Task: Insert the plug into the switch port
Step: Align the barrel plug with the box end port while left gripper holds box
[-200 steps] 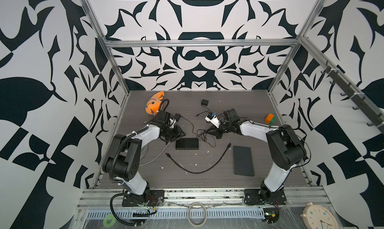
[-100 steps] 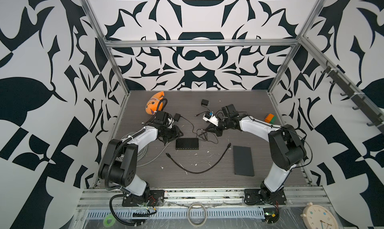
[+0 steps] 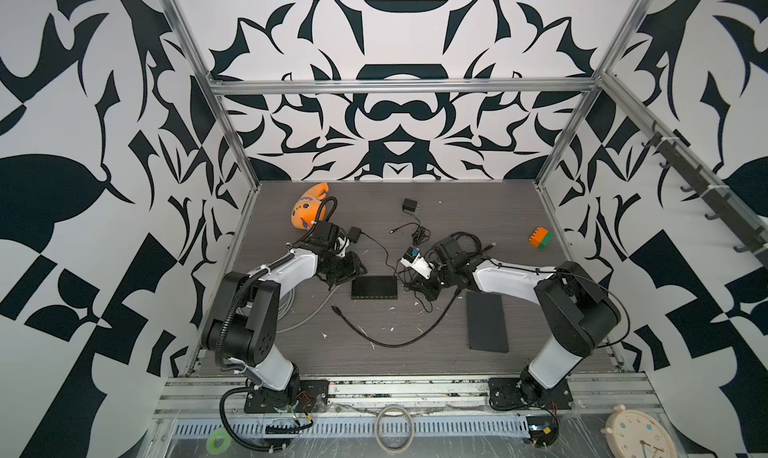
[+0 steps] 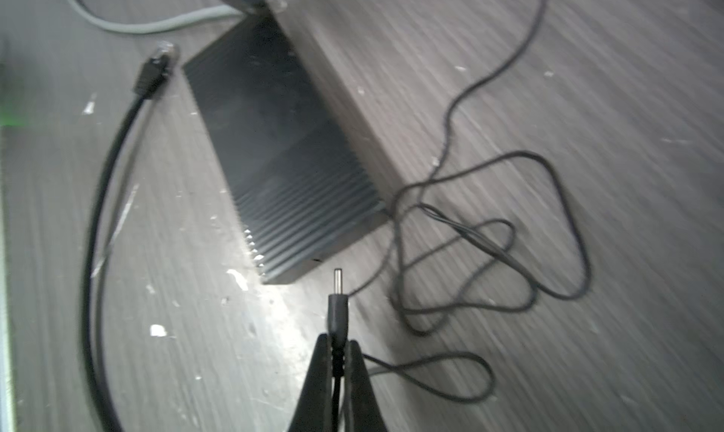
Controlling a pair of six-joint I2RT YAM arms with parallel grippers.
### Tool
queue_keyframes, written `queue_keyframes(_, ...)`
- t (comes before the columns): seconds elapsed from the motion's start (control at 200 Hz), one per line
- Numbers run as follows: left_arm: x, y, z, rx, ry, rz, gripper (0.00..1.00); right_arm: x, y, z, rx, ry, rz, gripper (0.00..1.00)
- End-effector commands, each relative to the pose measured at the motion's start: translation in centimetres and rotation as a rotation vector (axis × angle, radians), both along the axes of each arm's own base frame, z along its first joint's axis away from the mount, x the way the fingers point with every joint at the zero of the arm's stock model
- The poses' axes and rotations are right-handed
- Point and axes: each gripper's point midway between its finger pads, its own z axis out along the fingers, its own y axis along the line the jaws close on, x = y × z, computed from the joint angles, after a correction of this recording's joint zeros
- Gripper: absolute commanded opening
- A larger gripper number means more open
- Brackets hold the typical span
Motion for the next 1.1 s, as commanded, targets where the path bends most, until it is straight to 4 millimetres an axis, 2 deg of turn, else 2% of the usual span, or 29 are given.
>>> queue_keyframes(0.0, -0.7, 0.6, 0.1, 0.027, 0.008, -0.003, 0.49, 1.3, 0.0, 0.9, 0.012, -0.043, -0.051, 0.00)
queue_keyframes(0.085, -0.7, 0.6, 0.0, 0.025, 0.017, -0.006, 0.49, 1.3, 0.4, 0.1, 0.023, -0.033, -0.058, 0.00)
queue_keyframes(0.26, -0.8, 0.9, -0.6, 0.047, 0.038, -0.001, 0.49, 0.5, 2.1, 0.0, 0.071, -0.029, -0.005, 0.00)
queue_keyframes(0.45, -0.3, 0.7, -0.8, 0.046, 0.041, 0.011, 0.49, -0.4, 2.3, -0.9, 0.070, 0.007, 0.030, 0.00)
queue_keyframes(0.705, 0.9, 0.6, -0.6, 0.037, 0.031, -0.016, 0.49, -2.8, 5.0, -0.6, 0.119, 0.027, 0.123, 0.00)
queue_keyframes(0.785, 1.2, 0.5, -0.7, 0.030, 0.036, -0.030, 0.49, -3.0, 5.6, -0.4, 0.139, 0.021, 0.125, 0.00)
queue_keyframes(0.935, 1.2, 0.4, -0.5, 0.028, 0.030, -0.030, 0.49, -2.9, 4.6, -1.1, 0.101, 0.001, 0.087, 0.00)
queue_keyframes(1.095, 1.5, 1.6, 0.4, 0.053, 0.007, -0.006, 0.49, -3.6, 3.7, -2.2, 0.058, 0.012, 0.109, 0.00)
